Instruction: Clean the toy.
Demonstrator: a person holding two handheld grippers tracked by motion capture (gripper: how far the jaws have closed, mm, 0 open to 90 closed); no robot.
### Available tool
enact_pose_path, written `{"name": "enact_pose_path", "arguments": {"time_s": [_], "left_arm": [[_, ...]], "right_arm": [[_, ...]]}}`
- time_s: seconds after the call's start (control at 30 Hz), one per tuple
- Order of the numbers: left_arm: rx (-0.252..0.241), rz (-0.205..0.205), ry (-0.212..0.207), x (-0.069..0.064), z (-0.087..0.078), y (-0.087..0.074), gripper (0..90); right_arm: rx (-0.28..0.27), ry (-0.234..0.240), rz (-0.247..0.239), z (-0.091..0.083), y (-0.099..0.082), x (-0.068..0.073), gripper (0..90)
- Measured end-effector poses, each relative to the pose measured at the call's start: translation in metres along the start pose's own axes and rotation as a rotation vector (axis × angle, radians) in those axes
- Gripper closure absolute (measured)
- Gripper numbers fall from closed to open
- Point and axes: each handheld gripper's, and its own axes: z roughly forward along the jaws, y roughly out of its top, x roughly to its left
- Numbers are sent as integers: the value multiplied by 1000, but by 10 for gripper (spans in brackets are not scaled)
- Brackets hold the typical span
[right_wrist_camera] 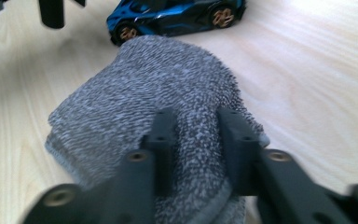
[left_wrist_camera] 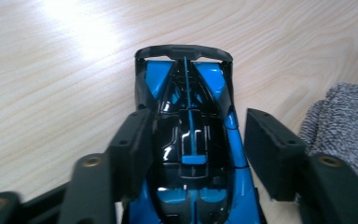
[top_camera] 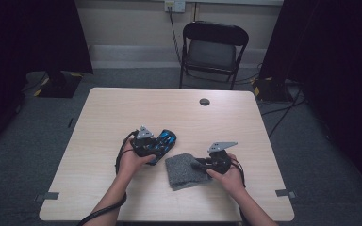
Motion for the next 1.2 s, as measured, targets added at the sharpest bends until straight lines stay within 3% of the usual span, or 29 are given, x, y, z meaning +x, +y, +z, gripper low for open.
{"name": "enact_pose_path", "arguments": {"time_s": [0.1, 0.17, 0.2, 0.23, 0.37, 0.63, 0.77, 0.83, 0.97, 1.1, 1.2], "left_arm": [[-18, 20, -7, -6, -4, 6, 317], [-32, 26, -18, -8, -7, 8, 297], [-48, 39, -34, -12, -11, 12, 292], [-67, 69, -73, -20, -15, 15, 290], [-69, 96, -155, -37, -15, 13, 285], [-14, 178, -296, -72, -3, -1, 317], [12, 201, -311, -79, 4, -8, 321], [62, 224, -302, -80, 12, -17, 321], [37, 249, -287, -81, 14, -21, 387], [53, 265, -258, -80, 13, -20, 508], [68, 253, -251, -81, 12, -18, 627]], "right_arm": [[-32, -19, -6, -4, 2, -1, 457], [-39, -16, -6, -5, 2, -2, 441], [-58, -36, -16, -10, 4, -4, 393], [-66, -47, -18, -13, 4, -5, 378], [-73, -76, 13, -21, 5, -12, 333], [-105, -127, 13, -37, 2, -21, 310], [-99, -133, 13, -36, 1, -23, 301], [-97, -130, 9, -36, 1, -23, 300], [-103, -131, 13, -36, 2, -23, 292], [-103, -136, 22, -35, 3, -24, 283], [-97, -138, 24, -32, 3, -23, 277]]}}
